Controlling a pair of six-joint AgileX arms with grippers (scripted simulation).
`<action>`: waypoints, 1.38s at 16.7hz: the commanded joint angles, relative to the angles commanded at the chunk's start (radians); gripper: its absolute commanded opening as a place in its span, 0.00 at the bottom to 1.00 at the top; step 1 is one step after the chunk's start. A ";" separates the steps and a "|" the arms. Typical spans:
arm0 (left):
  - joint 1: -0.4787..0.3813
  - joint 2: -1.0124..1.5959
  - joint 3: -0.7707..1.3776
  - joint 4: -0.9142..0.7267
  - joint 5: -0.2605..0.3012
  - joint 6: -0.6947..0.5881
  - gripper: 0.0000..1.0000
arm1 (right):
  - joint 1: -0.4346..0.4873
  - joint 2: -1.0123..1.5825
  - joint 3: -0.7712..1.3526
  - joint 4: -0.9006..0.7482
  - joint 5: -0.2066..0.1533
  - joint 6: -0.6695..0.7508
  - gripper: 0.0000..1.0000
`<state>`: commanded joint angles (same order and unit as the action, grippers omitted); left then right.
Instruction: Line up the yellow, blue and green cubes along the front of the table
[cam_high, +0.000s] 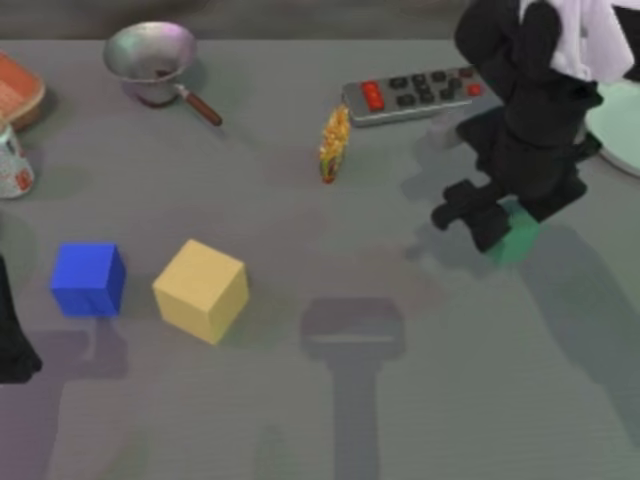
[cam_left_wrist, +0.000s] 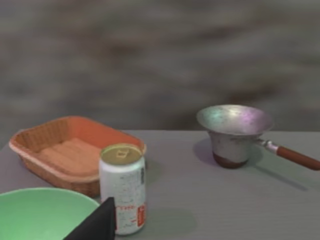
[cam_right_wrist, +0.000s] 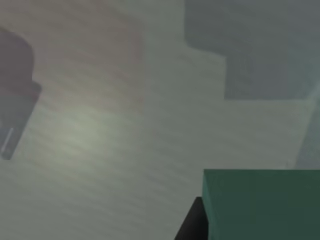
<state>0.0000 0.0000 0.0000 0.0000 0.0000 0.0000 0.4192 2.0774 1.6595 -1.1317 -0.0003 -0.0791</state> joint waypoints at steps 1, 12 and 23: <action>0.000 0.000 0.000 0.000 0.000 0.000 1.00 | 0.030 -0.026 -0.034 0.004 0.002 0.073 0.00; 0.000 0.000 0.000 0.000 0.000 0.000 1.00 | 0.346 -0.327 -0.398 0.063 0.022 0.830 0.00; 0.000 0.000 0.000 0.000 0.000 0.000 1.00 | 0.361 -0.308 -0.487 0.182 0.023 0.861 0.00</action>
<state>0.0000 0.0000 0.0000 0.0000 0.0000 0.0000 0.7803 1.7697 1.1723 -0.9498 0.0229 0.7820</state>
